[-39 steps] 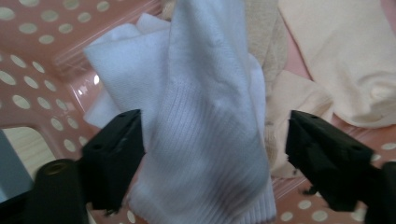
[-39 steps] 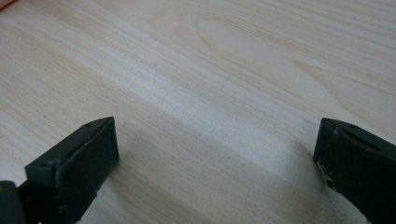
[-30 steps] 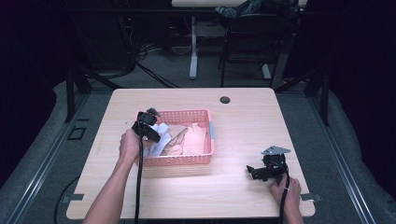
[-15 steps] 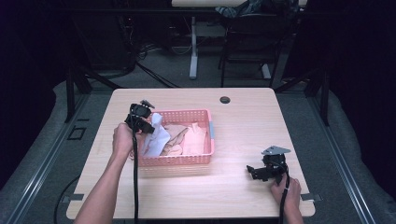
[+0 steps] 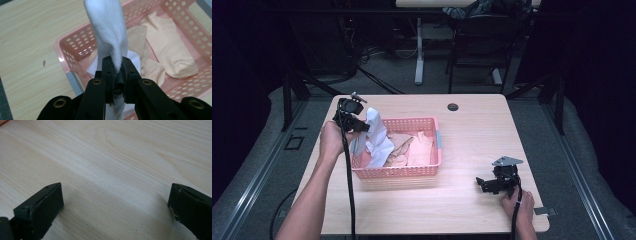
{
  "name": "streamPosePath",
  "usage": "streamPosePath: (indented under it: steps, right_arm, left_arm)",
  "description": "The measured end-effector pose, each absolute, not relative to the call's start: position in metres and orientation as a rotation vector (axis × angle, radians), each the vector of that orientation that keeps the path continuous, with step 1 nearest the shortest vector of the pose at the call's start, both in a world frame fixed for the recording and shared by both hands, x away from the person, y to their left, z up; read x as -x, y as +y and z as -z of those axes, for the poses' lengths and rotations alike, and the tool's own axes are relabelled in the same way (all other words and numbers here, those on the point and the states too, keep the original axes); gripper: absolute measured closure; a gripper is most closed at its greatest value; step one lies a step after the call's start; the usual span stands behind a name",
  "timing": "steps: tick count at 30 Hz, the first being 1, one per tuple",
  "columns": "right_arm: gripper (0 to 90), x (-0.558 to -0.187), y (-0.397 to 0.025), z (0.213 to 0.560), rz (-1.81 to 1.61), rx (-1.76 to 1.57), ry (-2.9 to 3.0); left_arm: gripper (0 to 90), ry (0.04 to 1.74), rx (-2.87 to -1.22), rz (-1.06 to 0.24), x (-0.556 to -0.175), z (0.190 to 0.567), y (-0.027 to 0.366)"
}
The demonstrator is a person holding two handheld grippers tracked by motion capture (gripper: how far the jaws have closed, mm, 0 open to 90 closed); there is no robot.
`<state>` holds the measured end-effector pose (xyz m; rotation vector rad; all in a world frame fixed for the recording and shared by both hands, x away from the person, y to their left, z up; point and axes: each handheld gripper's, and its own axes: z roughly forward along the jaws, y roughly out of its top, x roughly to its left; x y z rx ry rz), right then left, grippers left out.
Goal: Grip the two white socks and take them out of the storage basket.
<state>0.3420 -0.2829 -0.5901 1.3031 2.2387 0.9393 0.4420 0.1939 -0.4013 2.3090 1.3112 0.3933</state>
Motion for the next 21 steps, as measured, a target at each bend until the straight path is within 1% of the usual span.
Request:
streamPosePath:
  steps: [10, 21]
  right_arm:
    - [0.0, -0.342, -0.283, 0.590, -0.940, -1.303, 2.239]
    - [0.0, -0.342, -0.283, 0.590, -0.932, -1.301, 2.242]
  left_arm:
    - [82.3, 1.294, -2.291, -0.443, -0.437, 0.372, 0.200]
    - [82.3, 1.325, -2.242, -0.505, -0.429, 0.346, 0.223]
